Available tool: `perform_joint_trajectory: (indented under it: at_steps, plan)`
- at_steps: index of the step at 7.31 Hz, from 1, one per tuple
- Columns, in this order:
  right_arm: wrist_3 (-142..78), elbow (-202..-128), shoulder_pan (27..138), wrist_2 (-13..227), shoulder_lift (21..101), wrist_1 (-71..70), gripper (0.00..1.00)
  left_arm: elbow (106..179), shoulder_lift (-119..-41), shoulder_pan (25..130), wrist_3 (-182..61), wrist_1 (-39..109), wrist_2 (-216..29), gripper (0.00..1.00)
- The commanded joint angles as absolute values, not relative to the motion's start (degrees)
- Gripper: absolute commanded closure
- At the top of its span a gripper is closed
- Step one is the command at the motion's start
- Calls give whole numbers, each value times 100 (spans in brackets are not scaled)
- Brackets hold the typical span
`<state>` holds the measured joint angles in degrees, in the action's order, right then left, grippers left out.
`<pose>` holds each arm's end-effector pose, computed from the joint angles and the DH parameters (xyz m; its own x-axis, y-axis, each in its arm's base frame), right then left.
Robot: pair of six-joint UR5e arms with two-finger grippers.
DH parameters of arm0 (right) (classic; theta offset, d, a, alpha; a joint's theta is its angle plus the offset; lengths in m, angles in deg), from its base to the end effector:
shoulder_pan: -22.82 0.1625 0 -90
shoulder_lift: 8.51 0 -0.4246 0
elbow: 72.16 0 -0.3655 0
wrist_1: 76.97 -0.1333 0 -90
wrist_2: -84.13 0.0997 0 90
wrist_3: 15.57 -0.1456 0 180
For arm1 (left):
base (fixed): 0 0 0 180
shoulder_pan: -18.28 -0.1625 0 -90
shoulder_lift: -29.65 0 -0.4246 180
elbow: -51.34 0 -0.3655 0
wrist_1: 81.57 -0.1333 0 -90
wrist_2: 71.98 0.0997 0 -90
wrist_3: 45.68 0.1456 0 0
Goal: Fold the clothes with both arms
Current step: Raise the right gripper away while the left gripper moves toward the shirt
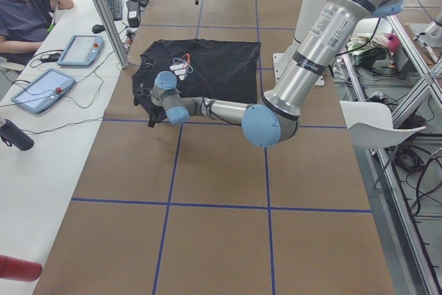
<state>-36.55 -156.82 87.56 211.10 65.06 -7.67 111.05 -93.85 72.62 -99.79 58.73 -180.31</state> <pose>-0.2253 -0.5846 0.5458 0.6783 -0.3106 0.6659 0.1284 0.9424 0.3089 0.3776 -0.6764 0.4981 0.6466 0.0534 -0.7610 0.3022 0.8980 0.3198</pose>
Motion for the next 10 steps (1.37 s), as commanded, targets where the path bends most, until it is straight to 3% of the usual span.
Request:
perform_joint_trajectory:
  at_steps: [1, 2, 4, 8, 10]
  plan:
    - [-3666, -15680, 8760, 21104, 6506, -780, 0, 11006, -9454, 7120, -9982, 5870, -17894, 27]
    - [-3675, -15671, 8760, 21104, 6497, -771, 0, 10997, -9463, 7093, -9982, 5870, -17894, 38]
    - [-3702, -15653, 8751, 21104, 6471, -771, 0, 10988, -9463, 7084, -9964, 5870, -17894, 45]
    - [-3710, -15653, 8751, 21104, 6453, -771, 0, 10988, -9419, 7075, -9929, 5870, -17894, 49]
    - [-3710, -15653, 8751, 21104, 6453, -780, 0, 10979, -9402, 7075, -9929, 5870, -17894, 56]
